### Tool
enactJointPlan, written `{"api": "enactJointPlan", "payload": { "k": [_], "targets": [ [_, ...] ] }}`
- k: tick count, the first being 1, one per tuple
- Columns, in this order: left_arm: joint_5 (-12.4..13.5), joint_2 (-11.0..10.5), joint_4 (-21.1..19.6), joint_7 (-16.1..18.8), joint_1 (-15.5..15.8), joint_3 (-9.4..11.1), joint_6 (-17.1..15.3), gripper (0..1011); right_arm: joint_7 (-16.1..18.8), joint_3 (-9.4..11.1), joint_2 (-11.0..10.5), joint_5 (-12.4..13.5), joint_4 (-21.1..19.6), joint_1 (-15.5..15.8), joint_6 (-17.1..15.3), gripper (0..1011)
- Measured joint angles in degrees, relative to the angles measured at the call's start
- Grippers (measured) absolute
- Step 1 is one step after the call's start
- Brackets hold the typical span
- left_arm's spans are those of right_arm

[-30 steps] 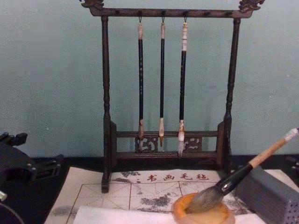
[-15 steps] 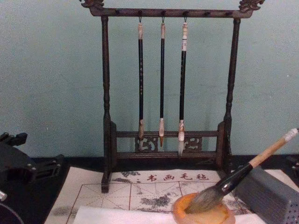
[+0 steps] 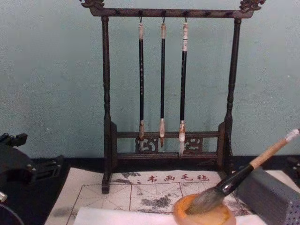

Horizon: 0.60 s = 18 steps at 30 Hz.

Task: Pick up the brush from the inkstone, write on the paper, then place the brush back to its original position.

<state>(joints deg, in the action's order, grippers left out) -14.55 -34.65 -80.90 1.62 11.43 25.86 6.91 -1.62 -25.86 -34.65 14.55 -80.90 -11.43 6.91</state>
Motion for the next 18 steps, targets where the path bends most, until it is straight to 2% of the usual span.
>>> {"api": "enactJointPlan", "payload": {
  "k": [18],
  "targets": [
    [0.0,0.0,0.0,0.0,0.0,0.0,0.0,1001,0.0,0.0,0.0,0.0,0.0,0.0,0.0,1002]
  ]
}}
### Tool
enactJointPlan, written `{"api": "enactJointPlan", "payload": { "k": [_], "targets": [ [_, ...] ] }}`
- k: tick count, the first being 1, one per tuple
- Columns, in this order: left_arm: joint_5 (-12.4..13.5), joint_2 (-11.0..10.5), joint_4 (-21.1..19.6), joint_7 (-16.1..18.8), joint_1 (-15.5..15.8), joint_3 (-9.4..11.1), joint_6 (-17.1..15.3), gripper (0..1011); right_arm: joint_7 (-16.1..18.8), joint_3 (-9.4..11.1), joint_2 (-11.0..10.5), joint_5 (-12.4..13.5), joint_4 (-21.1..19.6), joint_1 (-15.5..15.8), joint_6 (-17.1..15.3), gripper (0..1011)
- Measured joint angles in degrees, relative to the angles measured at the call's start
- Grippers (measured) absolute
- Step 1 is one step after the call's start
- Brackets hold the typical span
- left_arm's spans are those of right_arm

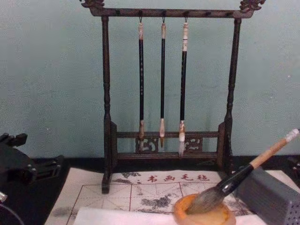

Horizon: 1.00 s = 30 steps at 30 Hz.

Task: Pick up the brush from the inkstone, write on the paper, then place the brush back to its original position.

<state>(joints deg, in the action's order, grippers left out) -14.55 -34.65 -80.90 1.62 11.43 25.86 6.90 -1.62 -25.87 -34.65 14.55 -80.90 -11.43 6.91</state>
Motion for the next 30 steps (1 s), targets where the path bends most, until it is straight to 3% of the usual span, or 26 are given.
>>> {"api": "enactJointPlan", "payload": {
  "k": [17,27,30],
  "targets": [
    [0.0,0.0,0.0,0.0,0.0,0.0,0.0,1001,0.43,0.27,0.19,0.29,0.0,0.19,0.0,1002],
    [0.0,0.0,0.0,0.0,0.0,0.0,0.0,1001,5.21,3.79,2.27,7.13,-1.2,2.05,-1.03,1002],
    [0.0,0.0,0.0,0.0,0.0,0.0,0.0,1001,8.13,5.87,3.52,12.02,-1.76,2.66,-2.73,1002]
  ]
}}
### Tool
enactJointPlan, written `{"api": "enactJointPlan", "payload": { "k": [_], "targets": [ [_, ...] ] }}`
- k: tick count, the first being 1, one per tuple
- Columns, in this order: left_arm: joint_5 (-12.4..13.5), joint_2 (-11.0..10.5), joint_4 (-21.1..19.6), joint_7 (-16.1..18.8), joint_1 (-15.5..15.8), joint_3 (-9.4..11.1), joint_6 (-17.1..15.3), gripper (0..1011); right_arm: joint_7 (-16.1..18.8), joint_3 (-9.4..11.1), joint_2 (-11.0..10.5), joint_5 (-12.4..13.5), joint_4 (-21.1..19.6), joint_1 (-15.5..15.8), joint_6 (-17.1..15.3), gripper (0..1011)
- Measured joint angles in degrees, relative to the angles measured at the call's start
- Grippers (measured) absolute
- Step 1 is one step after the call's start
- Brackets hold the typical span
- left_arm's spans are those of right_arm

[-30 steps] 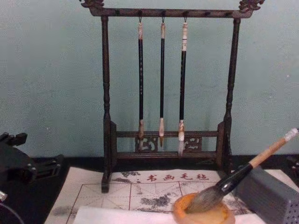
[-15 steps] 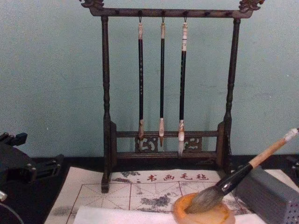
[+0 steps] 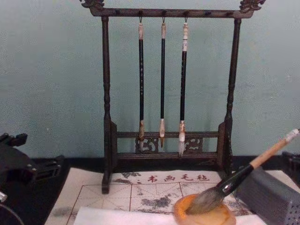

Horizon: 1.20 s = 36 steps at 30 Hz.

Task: Pick up the brush from the inkstone, write on the paper, then place the brush back to its original position.

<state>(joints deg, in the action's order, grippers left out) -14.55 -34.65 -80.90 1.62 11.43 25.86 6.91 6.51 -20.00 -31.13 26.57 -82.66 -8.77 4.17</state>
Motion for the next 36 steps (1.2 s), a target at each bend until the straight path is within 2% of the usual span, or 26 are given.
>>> {"api": "enactJointPlan", "payload": {
  "k": [3,4,7,10,13,19,25,36],
  "targets": [
    [0.0,0.0,0.0,0.0,0.0,0.0,0.0,1001,1.95,1.47,1.03,3.87,-0.2,0.28,-1.81,1002],
    [0.0,0.0,0.0,0.0,0.0,0.0,0.0,1001,3.1,2.49,1.77,6.56,-0.26,0.38,-3.18,1002],
    [0.0,0.0,0.0,0.0,0.0,0.0,0.0,1001,4.46,4.03,3.04,10.17,-0.25,0.38,-5.61,1002],
    [0.0,0.0,0.0,0.0,0.0,0.0,0.0,1001,5.39,6.43,5.16,15.53,0.12,0.02,-10.05,1002],
    [0.0,0.0,0.0,0.0,0.0,0.0,0.0,1001,5.51,7.64,6.31,18.18,0.47,-0.36,-12.42,1002],
    [0.0,0.0,0.0,0.0,0.0,0.0,0.0,1001,5.75,9.58,8.77,25.51,2.15,-2.24,-17.34,1002],
    [0.0,0.0,0.0,0.0,0.0,0.0,0.0,1001,5.11,9.83,10.19,29.55,3.92,-4.43,-20.08,1002],
    [0.0,0.0,0.0,0.0,0.0,0.0,0.0,1001,1.1,9.38,12.21,33.24,6.2,-6.99,-22.08,1002]
  ]
}}
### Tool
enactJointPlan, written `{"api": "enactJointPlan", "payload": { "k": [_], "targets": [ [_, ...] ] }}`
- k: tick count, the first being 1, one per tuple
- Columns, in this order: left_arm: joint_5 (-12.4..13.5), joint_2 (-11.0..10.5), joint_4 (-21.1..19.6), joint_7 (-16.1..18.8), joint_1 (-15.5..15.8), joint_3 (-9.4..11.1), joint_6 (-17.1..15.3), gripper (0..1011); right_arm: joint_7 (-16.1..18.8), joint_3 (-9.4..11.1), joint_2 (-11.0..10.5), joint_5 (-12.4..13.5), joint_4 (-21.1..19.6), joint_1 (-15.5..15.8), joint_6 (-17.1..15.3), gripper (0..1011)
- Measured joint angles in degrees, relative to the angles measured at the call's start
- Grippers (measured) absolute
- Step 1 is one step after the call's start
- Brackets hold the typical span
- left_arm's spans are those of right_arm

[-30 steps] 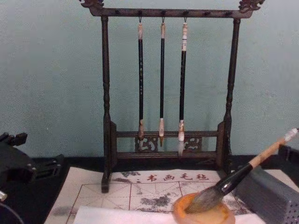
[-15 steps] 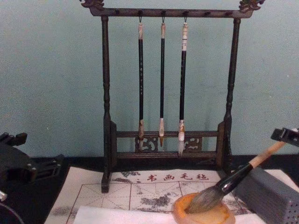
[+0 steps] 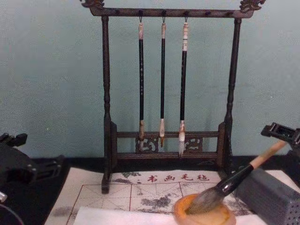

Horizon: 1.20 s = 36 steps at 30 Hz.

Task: Pick up the brush from the inkstone, write on the paper, then place the brush back to its original position.

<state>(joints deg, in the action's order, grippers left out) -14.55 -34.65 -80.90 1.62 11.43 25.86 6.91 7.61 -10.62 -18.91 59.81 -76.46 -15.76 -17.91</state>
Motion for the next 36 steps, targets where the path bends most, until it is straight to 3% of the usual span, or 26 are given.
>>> {"api": "enactJointPlan", "payload": {
  "k": [11,36],
  "targets": [
    [0.0,0.0,0.0,0.0,0.0,0.0,0.0,1001,-2.42,-0.75,1.09,2.63,2.47,-2.22,-0.76,1002],
    [0.0,0.0,0.0,0.0,0.0,0.0,0.0,1001,-1.77,-4.32,0.2,5.12,6.8,-5.72,0.82,1002]
  ]
}}
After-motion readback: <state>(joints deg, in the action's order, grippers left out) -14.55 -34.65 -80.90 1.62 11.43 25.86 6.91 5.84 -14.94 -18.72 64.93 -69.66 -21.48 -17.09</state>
